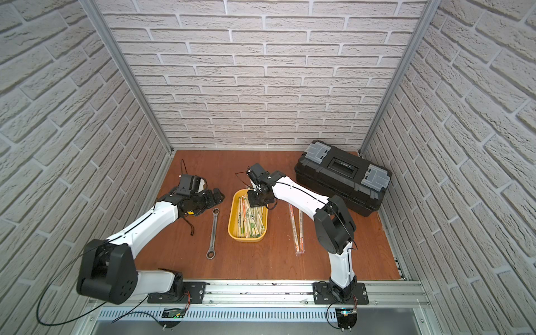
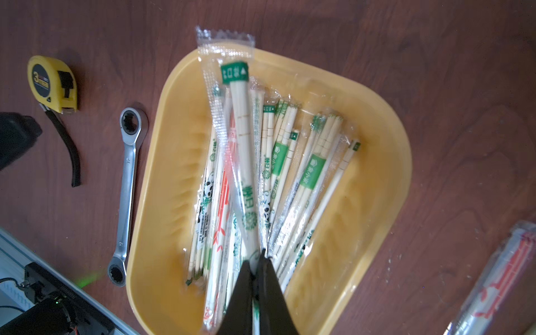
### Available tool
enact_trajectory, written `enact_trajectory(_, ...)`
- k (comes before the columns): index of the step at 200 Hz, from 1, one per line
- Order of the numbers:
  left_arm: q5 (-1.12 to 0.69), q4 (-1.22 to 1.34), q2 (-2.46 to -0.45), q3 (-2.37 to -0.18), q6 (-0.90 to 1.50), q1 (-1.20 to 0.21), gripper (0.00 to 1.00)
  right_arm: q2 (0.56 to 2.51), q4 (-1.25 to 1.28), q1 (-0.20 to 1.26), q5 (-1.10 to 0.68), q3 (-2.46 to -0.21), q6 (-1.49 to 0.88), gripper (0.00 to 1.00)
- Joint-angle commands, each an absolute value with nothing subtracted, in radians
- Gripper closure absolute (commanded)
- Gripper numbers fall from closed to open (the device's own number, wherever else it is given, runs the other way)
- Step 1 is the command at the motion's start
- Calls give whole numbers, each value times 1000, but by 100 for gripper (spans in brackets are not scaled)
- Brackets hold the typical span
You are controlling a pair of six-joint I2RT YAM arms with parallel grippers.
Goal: Take the paired disposable chopsticks out of the storage box
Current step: Pick up the paired disposable chopsticks from the storage box, then place the paired disposable chopsticks at the center of the board.
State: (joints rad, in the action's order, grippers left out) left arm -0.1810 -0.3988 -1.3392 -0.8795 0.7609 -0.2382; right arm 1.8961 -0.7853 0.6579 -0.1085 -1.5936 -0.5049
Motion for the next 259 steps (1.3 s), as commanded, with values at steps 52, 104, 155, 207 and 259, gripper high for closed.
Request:
enact_trajectory(52,-145,-419,-1358,-948,739,-304,2,1590,-763,435,-42,-1202,-508,92)
enact_trajectory(104,-139,-412,-1382,-957,753,-328,2,1502,-751,318,33,-998,-480,92)
enact_trajectory(155,-146,-402,-1387,-948,766,-330,2,1538,-731,310,75,-987,-468,76)
enact_trajectory(207,-133,-396,-1377,-929,768,-328,2,1518,-744,315,30,-1034,-478,70)
enact_trajectory(259,-147,-387,-1391,-904,790,-274,2,1549,-780,440,-13,-1200,-488,70)
